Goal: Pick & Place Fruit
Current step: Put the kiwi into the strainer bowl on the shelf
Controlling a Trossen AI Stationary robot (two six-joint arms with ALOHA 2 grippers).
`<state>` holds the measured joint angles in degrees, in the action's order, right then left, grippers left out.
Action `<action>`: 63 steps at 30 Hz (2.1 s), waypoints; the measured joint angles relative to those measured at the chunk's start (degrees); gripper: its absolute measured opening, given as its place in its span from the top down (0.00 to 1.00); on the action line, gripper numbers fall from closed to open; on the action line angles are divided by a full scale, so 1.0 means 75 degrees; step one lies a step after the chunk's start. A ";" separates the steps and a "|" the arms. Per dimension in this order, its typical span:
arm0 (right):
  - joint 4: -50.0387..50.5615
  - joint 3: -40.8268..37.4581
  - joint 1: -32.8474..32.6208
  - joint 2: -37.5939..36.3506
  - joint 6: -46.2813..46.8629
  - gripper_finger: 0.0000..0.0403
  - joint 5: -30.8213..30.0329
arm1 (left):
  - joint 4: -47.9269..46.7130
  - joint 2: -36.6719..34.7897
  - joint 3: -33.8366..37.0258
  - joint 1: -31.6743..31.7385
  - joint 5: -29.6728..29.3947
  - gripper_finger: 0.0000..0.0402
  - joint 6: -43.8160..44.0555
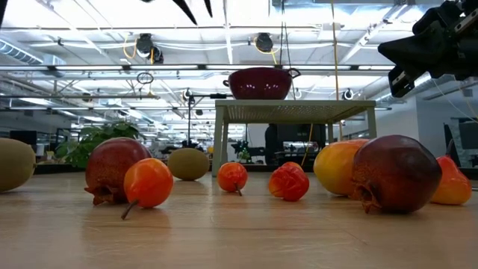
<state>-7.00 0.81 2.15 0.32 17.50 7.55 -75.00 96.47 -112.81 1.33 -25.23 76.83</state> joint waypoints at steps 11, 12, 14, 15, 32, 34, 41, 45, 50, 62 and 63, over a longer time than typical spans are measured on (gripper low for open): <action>-0.0001 0.0001 0.0000 0.0000 0.0000 0.99 0.0000 | -0.0789 0.0133 0.0251 -0.1904 -0.0189 0.62 0.0850; -0.0003 0.0000 0.0000 0.0000 0.0000 0.99 0.0000 | -0.0804 0.0133 0.0322 -0.2040 -0.0189 0.62 0.0923; -0.0001 0.0001 0.0000 0.0000 0.0000 0.99 0.0000 | -0.0807 0.0139 0.0472 -0.2295 -0.0166 0.62 0.0978; -0.0002 -0.0001 0.0000 0.0000 0.0000 0.99 0.0000 | -0.0761 0.0139 0.0575 -0.2408 -0.0119 0.62 0.0967; -0.0005 0.0001 0.0000 0.0000 0.0000 0.99 0.0000 | 0.0120 0.0142 0.2765 -0.4081 0.0618 0.62 0.0976; -0.0004 -0.0001 0.0000 0.0000 0.0000 0.99 0.0000 | 0.0115 0.0140 0.2824 -0.4293 0.0552 0.62 0.0941; -0.0007 0.0001 0.0000 0.0000 0.0000 0.99 0.0000 | 0.0070 0.0139 0.2914 -0.4865 0.0183 0.62 0.0919; -0.0007 0.0001 0.0000 0.0000 0.0000 0.99 0.0000 | -0.0069 0.0139 0.2917 -0.5088 0.0415 0.62 0.0925; -0.0007 -0.0001 0.0000 0.0000 0.0000 0.99 0.0000 | -0.0602 0.0139 0.2917 -0.5360 0.1021 0.62 0.1273; -0.0007 0.0001 0.0000 0.0000 0.0003 0.99 0.0000 | -0.1248 0.0136 0.2985 -0.5861 0.1159 0.62 0.2282; -0.0007 0.0001 0.0000 0.0000 0.0003 0.99 0.0002 | -0.1249 0.0136 0.3041 -0.5860 0.1157 0.61 0.2372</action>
<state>-7.05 0.82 2.15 0.32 17.52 7.57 -84.36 97.49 -90.01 -42.62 -16.56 94.62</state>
